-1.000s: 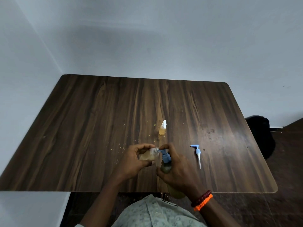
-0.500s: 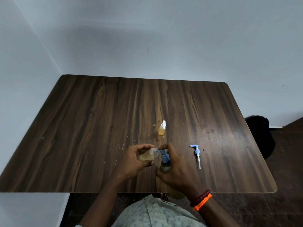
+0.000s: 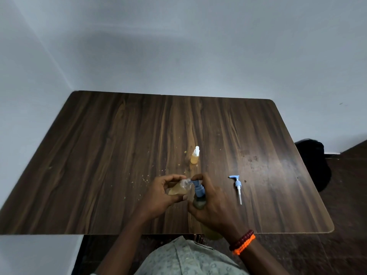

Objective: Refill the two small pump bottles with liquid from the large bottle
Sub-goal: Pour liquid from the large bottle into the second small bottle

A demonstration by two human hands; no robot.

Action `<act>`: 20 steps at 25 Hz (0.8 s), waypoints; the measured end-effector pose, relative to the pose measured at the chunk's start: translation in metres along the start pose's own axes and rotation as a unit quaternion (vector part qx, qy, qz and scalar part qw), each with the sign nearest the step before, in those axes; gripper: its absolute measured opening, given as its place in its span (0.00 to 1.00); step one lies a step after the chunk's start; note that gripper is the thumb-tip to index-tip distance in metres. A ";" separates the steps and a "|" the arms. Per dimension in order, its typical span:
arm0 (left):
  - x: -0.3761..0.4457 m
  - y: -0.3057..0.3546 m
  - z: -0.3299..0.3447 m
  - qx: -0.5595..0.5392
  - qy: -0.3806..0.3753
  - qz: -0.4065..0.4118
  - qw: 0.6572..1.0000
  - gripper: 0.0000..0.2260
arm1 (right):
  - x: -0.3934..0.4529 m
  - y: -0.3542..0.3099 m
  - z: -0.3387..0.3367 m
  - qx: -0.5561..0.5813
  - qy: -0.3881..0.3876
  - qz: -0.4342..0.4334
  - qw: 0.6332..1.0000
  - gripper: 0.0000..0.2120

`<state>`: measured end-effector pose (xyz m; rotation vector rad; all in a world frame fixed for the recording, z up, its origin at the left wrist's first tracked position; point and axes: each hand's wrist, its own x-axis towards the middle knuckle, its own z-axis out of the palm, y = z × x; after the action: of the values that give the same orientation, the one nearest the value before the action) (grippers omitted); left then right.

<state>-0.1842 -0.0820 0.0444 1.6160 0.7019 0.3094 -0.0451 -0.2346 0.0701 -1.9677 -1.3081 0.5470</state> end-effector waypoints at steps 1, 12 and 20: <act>0.000 0.000 0.000 -0.002 0.000 0.003 1.000 0.23 | 0.000 0.001 0.000 0.002 0.000 -0.002 1.000 0.29; -0.001 0.003 0.000 0.006 -0.001 0.008 1.000 0.23 | 0.001 0.001 0.001 -0.001 -0.005 0.002 1.000 0.28; -0.001 0.002 0.000 0.009 -0.002 0.000 1.000 0.23 | -0.001 0.004 0.002 -0.015 0.002 0.000 1.000 0.26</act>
<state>-0.1843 -0.0833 0.0466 1.6340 0.7036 0.3014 -0.0445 -0.2356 0.0658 -1.9915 -1.3205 0.5269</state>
